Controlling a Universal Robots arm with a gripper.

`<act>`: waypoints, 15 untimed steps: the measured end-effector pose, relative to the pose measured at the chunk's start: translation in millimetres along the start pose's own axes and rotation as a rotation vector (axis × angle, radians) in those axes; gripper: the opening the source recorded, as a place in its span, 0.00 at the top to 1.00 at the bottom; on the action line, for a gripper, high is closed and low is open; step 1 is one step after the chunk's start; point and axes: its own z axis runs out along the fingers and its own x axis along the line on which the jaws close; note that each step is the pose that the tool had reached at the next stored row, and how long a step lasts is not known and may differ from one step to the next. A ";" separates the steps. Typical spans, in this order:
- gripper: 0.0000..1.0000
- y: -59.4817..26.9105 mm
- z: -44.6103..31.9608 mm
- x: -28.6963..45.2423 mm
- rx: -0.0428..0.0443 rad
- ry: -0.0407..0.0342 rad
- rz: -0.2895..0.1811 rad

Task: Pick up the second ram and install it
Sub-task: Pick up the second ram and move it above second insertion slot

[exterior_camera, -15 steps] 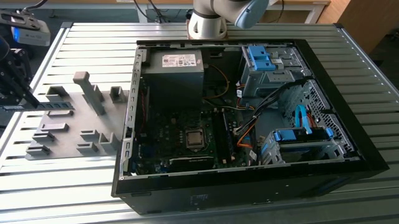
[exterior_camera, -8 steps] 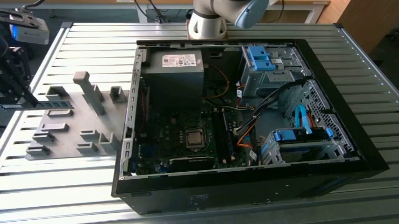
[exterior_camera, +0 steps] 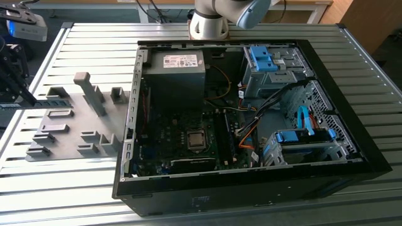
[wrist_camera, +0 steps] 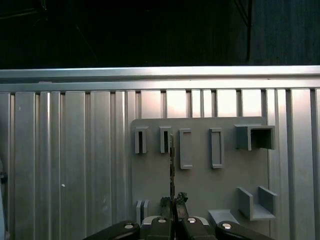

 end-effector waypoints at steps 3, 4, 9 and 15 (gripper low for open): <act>0.86 0.1 -4.2 -0.1 0.0001 -0.0001 0.000; 0.86 0.1 -5.6 -0.1 0.0001 0.0000 0.000; 0.86 0.2 -13.8 -0.2 0.0001 0.0000 0.000; 0.86 0.4 -24.7 -0.3 0.0000 0.0000 0.000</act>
